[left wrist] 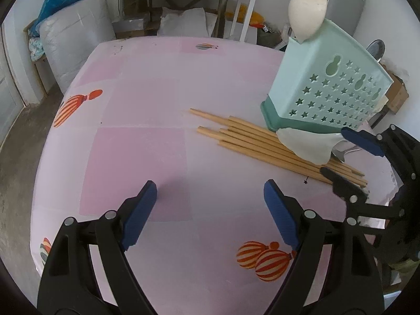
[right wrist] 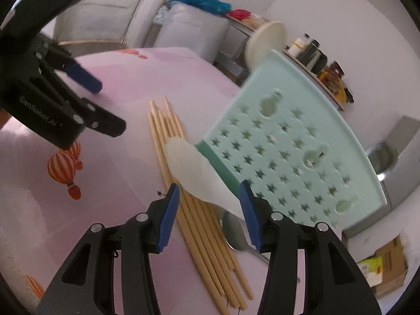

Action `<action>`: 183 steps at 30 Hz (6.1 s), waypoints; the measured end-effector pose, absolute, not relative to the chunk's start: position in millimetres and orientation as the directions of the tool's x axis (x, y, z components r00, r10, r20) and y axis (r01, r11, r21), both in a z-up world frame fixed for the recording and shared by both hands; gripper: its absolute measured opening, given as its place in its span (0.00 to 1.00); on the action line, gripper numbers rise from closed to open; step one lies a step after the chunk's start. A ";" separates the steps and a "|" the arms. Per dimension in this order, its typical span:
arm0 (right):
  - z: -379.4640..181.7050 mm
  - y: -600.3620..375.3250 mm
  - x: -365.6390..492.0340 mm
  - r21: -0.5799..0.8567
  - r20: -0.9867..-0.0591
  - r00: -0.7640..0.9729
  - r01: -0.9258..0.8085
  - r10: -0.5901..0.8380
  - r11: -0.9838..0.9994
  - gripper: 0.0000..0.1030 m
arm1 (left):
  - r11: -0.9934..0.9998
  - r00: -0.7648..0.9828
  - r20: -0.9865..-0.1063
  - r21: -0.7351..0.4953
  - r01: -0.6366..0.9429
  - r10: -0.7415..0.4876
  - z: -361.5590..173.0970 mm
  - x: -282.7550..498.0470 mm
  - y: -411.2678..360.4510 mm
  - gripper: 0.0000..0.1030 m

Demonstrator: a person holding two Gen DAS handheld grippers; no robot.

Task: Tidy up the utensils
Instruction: 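Grasp the white flat spatula beside the chopsticks with the right tool, then grasp the metal spoon lying by the basket with the left tool, then lift the metal spoon into the mint basket and open the left tool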

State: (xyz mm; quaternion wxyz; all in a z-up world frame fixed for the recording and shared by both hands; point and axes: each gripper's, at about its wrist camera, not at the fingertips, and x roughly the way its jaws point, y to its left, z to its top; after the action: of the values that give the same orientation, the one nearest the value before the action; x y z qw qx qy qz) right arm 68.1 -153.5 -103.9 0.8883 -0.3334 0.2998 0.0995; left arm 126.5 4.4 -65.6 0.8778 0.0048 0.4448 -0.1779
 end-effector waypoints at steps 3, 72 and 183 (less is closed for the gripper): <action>-108.5 -146.6 72.6 -0.571 -0.601 0.798 -0.385 -0.050 0.725 0.34 | 0.936 0.544 -0.781 -0.148 0.318 -0.308 -66.0 126.3 3.6 0.77; -27.9 -341.5 -17.9 0.250 -0.372 0.928 0.137 -0.035 0.958 0.02 | 0.708 0.318 -0.707 -0.357 0.610 -0.631 -25.9 118.8 -116.7 0.43; -20.2 -332.1 -24.1 0.215 -0.368 0.929 0.129 -0.042 0.968 0.02 | 0.822 0.761 -0.362 -0.031 0.568 -0.539 94.0 117.0 -84.0 0.18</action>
State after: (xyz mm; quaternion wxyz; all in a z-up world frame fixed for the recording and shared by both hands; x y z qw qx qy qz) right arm -24.1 -332.1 -20.2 0.9749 0.1184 0.1836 -0.0439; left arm 117.0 -84.0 94.0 0.9374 0.0405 0.1803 -0.2953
